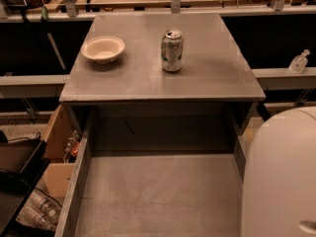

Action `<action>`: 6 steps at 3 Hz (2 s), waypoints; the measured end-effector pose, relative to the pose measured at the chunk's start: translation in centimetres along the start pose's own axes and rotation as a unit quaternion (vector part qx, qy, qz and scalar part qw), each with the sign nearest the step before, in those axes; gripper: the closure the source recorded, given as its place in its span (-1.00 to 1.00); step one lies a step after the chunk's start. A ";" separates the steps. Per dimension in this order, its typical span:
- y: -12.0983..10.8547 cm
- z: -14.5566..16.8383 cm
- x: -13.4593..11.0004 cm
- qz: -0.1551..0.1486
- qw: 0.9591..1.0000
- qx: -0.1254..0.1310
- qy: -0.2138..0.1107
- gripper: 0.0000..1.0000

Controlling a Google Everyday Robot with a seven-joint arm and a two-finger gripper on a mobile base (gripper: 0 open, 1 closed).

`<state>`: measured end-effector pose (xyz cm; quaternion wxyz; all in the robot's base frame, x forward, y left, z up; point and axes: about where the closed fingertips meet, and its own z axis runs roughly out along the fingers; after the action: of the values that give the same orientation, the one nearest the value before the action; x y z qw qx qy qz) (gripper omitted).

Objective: Pick brown chip bag from top drawer and place on counter

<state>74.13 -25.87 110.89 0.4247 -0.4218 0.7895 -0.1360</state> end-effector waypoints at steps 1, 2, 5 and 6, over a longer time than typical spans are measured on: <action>-1.7 2.7 0.2 -0.015 0.999 0.039 0.001 1.00; -1.9 5.0 -0.5 -0.024 0.998 0.051 -0.022 1.00; -3.0 13.5 0.1 -0.071 0.991 0.111 0.019 1.00; -2.9 18.1 0.0 -0.088 0.987 0.132 0.021 1.00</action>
Offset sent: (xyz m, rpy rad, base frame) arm 0.0536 0.0079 -0.0332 -0.0391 -0.1711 0.0190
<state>89.92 -25.01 101.68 0.4461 -0.4266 0.7334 -0.2848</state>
